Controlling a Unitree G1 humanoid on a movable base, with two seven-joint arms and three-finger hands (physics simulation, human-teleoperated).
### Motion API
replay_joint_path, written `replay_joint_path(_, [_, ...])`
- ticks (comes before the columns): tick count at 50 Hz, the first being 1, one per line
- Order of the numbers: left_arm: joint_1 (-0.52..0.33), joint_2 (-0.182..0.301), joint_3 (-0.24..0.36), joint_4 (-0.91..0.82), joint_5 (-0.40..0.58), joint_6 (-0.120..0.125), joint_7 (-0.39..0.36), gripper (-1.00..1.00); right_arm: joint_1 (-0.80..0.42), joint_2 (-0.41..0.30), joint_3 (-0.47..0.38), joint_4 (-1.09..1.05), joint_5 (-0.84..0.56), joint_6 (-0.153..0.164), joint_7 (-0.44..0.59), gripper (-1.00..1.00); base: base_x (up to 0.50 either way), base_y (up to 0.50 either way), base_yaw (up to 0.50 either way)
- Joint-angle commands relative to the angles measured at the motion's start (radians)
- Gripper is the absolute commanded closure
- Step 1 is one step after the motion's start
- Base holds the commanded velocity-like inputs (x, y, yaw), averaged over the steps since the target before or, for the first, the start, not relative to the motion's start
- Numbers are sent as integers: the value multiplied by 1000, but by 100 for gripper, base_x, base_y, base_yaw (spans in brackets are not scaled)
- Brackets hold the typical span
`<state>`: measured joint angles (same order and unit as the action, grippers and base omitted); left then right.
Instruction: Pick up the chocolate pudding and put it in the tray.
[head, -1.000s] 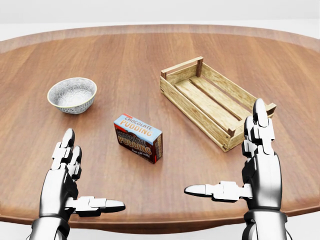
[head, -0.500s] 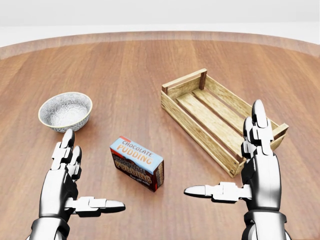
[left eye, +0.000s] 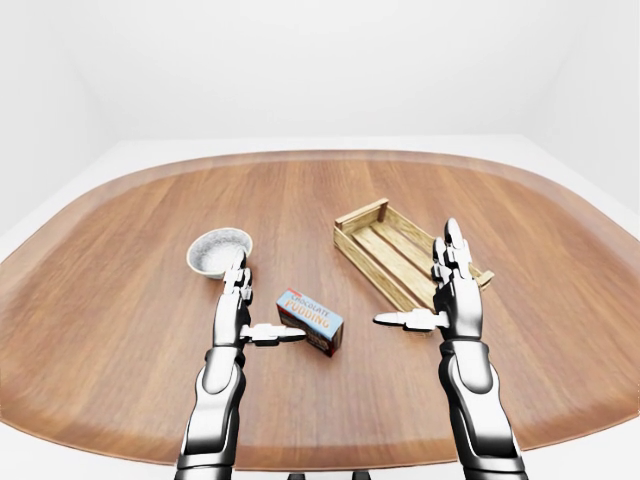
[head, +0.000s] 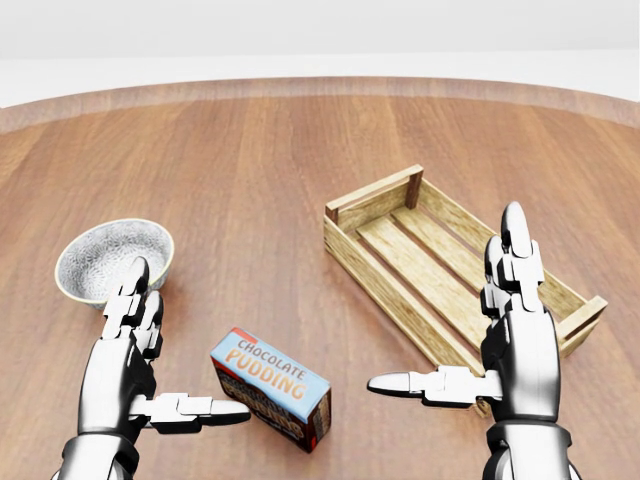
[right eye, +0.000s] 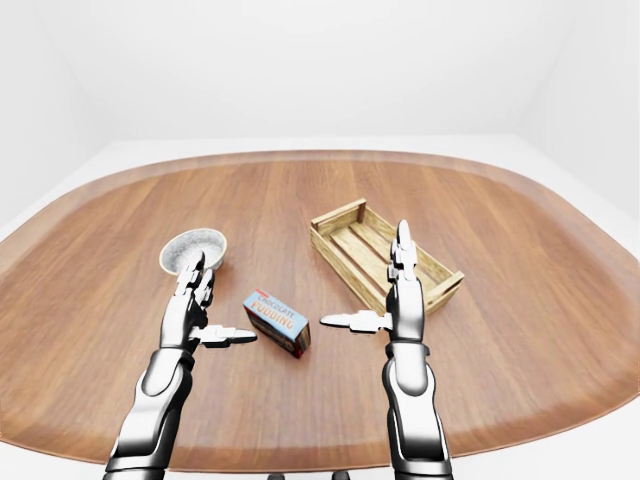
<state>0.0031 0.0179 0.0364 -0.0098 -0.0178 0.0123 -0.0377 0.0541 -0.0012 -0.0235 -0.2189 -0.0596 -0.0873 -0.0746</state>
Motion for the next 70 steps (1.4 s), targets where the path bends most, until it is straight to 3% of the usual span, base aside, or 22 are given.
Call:
replay_joint_path(1, [0, 0, 0, -1, 0, 1, 0, -100, 0, 0, 0, 1, 0, 0, 1, -100, 29, 0, 0])
replay_joint_path(27, [0, 0, 0, -1, 0, 1, 0, -100, 1, 0, 2, 0, -2, 0, 2, -100, 13, 0, 0])
replay_joint_path(31, [-5, -1, 2, 23, -1, -16, 1, -100, 0, 0, 1, 6, -1, 0, 2, -100, 0, 0, 0])
replay_joint_path(35, [-5, -1, 4, 11, -10, -6, 2, -100, -4, 0, -1, 17, 0, 0, 1, -100, 0, 0, 0])
replay_joint_path(41, [-7, 0, 3, 25, -8, -25, 3, -100, -1, 0, 1, 11, -2, 0, 0, -100, 0, 0, 0])
replay_joint_path(54, [-2, 1, 1, 18, -7, -20, 0, -100, 11, 8, 26, 47, -21, 0, -4, -100, 0, 0, 0])
replay_joint_path(62, [1, 0, 1, 17, -4, -20, -2, -100, 3, 19, 78, 156, -80, 0, -25, -100, 0, 0, 0])
replay_joint_path(64, [1, 0, 1, 17, -4, -21, -2, -100, -12, 20, 84, 276, -98, 0, -43, -100, 0, 0, 0])
replay_joint_path(70, [3, 0, 0, 15, -3, -22, -3, -100, -31, 28, 97, 303, -99, 0, -38, -100, 0, 0, 0])
